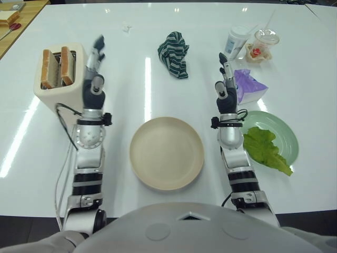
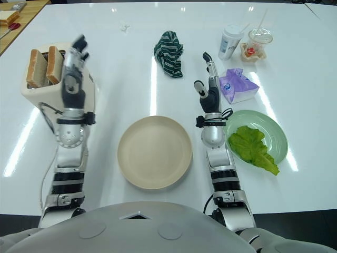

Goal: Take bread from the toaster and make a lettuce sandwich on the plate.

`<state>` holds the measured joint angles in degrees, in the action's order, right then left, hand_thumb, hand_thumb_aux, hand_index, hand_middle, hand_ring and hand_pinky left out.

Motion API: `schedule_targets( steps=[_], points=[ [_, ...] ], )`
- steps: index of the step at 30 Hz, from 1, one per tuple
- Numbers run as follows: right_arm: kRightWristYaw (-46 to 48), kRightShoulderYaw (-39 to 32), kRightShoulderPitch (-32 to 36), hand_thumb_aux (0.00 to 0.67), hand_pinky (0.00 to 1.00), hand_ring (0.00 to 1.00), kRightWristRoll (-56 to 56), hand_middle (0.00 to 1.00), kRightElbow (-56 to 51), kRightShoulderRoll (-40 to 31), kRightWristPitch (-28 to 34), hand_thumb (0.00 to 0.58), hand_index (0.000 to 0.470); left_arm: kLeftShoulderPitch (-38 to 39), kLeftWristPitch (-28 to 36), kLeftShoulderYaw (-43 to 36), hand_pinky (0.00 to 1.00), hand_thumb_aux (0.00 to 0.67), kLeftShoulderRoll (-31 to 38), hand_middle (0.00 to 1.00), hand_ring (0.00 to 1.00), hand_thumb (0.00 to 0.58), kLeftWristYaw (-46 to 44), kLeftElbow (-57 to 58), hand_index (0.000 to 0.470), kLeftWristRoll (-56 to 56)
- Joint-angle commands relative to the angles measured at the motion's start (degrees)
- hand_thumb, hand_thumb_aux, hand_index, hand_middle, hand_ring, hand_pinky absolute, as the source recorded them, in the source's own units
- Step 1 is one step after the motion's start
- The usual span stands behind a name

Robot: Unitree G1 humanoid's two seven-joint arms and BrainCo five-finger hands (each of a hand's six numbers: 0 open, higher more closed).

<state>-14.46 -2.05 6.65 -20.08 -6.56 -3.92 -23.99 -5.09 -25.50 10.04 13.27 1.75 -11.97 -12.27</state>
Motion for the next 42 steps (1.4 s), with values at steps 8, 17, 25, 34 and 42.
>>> schedule_targets(
  steps=[8,17,25,34,42],
  points=[
    [-0.09,-1.07,0.36,0.000,0.00,0.00,-0.11,0.00,0.00,0.44,0.41,0.000,0.000,6.32,12.52,21.40,0.00,0.000,29.31,0.00,0.00,0.000,6.99,12.78,0.000,-32.67],
    [0.25,-1.47,0.54,0.000,0.00,0.00,0.34,0.00,0.48,0.32,0.66,0.000,0.000,3.78,19.33,10.39,0.00,0.000,32.40,0.00,0.00,0.000,8.32,26.93,0.000,-33.42],
    [0.30,-1.77,0.06,0.000,0.00,0.00,0.20,0.00,0.95,0.49,0.88,0.000,0.000,1.60,20.55,4.58,0.00,0.000,32.33,0.00,0.00,0.000,8.83,26.94,0.000,-31.06],
    [0.02,-2.14,-0.48,0.000,0.00,0.00,0.09,0.00,1.11,0.81,1.16,0.000,0.000,0.63,23.09,1.59,0.00,0.000,33.80,0.00,0.00,0.000,9.25,27.56,0.000,-31.10],
    [0.14,-2.17,-0.54,0.000,0.00,0.00,0.13,0.00,0.93,0.91,1.41,0.000,0.000,-0.04,25.64,0.04,0.00,0.000,34.98,0.00,0.00,0.000,10.89,28.04,0.000,-30.87]
  ],
)
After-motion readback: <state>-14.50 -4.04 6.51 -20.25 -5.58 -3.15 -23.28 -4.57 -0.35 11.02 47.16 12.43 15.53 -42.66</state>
